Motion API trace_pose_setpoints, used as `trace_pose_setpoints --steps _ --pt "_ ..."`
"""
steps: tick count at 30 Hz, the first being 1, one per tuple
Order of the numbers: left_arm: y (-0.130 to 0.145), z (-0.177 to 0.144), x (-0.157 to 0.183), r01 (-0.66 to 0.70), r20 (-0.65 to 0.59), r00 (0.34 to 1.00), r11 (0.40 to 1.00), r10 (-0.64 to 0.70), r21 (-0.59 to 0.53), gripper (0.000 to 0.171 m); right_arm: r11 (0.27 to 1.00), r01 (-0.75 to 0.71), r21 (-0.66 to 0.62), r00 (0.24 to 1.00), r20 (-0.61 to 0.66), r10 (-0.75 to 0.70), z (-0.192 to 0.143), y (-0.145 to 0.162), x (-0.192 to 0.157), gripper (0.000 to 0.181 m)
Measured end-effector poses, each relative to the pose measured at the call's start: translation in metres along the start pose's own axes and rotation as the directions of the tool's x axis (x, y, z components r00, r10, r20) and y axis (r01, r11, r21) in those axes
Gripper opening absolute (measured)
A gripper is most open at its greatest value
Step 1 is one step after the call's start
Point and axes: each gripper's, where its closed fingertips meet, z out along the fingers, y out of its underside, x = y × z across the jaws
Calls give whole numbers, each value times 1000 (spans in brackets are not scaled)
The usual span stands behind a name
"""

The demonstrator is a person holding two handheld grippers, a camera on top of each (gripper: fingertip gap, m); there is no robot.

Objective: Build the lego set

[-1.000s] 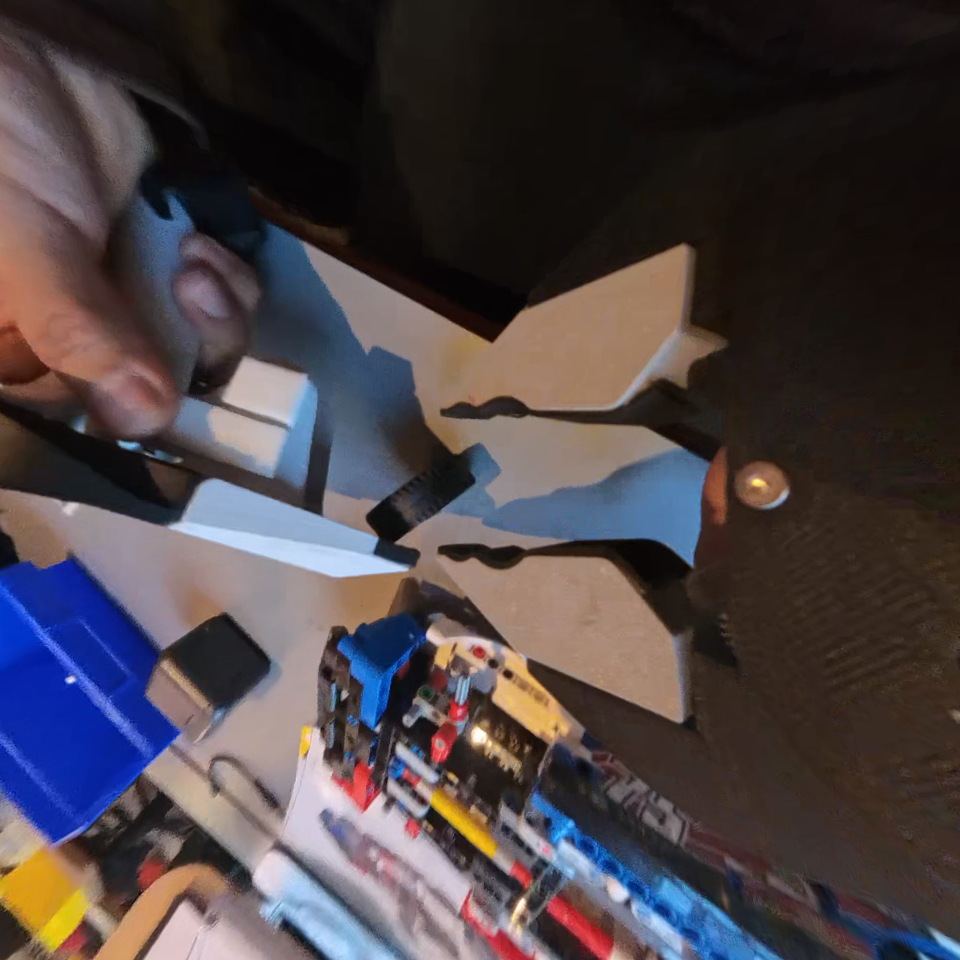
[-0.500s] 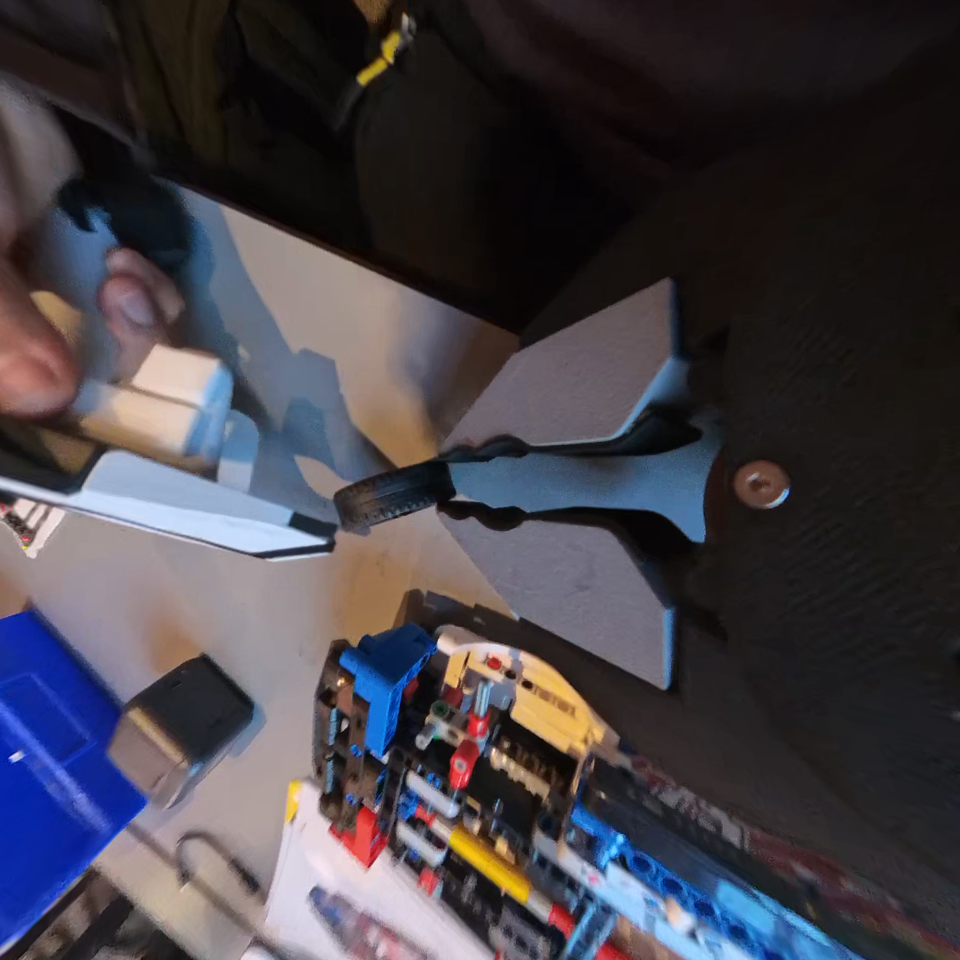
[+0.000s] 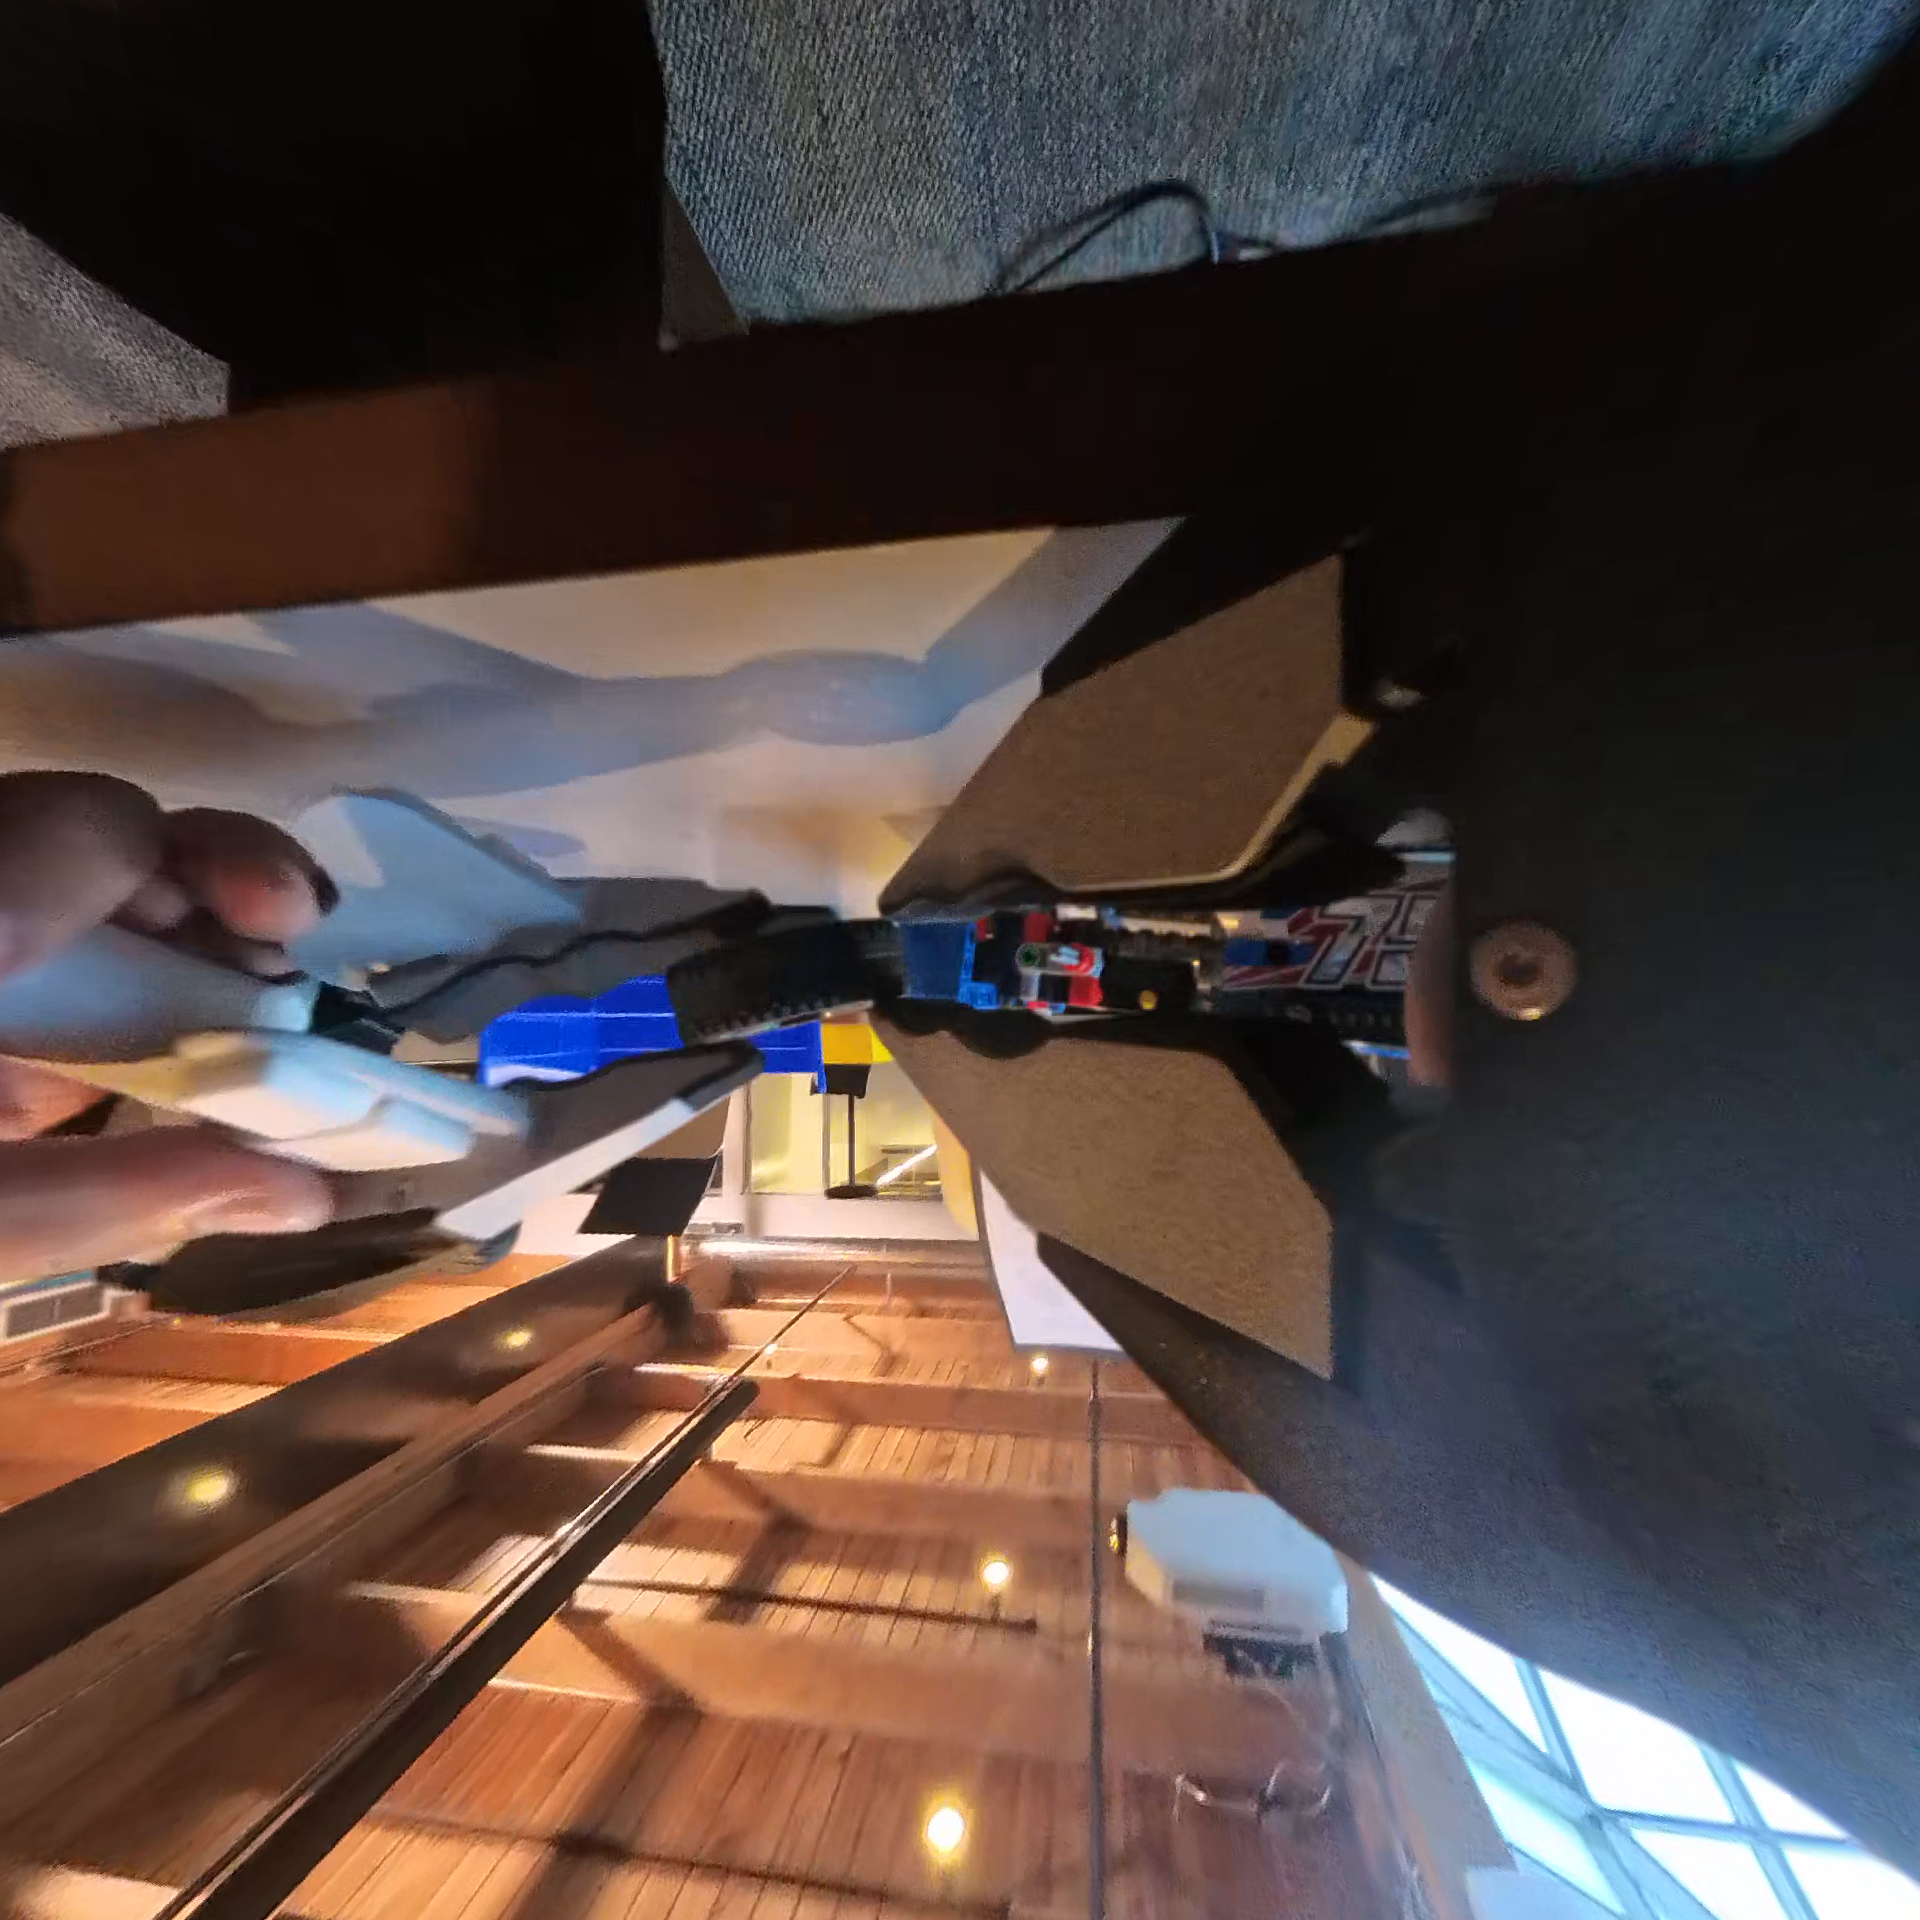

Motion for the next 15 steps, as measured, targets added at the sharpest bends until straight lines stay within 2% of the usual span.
trace_pose_setpoints --steps 3,4,6,7,8,9,11,12,13,15 --pt "-3 -7 -5 -35 35 999 999 35 -20 12 999 31 11 999 -16 -31 6 1 -7 17" --pt "-2 -10 -6 0 34 999 1000 1 -26 12 997 73 -2 997 -39 -73 8 3 -9 17" --pt "2 -19 -12 167 27 986 985 -166 -52 5 982 187 -24 978 -93 -188 10 5 -13 14" --pt "2 -25 -16 306 11 952 951 -306 -44 9 969 244 -35 962 -117 -247 10 5 -15 12" --pt "0 -30 -18 459 -44 887 888 -461 -40 21 954 295 -44 944 -140 -299 10 5 -17 11" --pt "-3 -36 -19 602 -113 790 798 -602 -42 26 941 333 -53 928 -160 -337 9 5 -18 11" --pt "-6 -40 -17 806 -247 547 583 -800 -105 38 926 372 -62 914 -153 -377 10 6 -25 11" --pt "-8 -40 -14 864 -309 420 480 -853 -151 47 923 381 -53 914 -130 -384 10 6 -30 11" --pt "-11 -40 -11 899 -366 309 395 -878 -190 46 922 383 -47 916 -110 -386 12 6 -33 11" --pt "-15 -37 -8 932 -433 137 264 -891 -248 45 917 392 -73 907 -140 -398 13 6 -23 11"
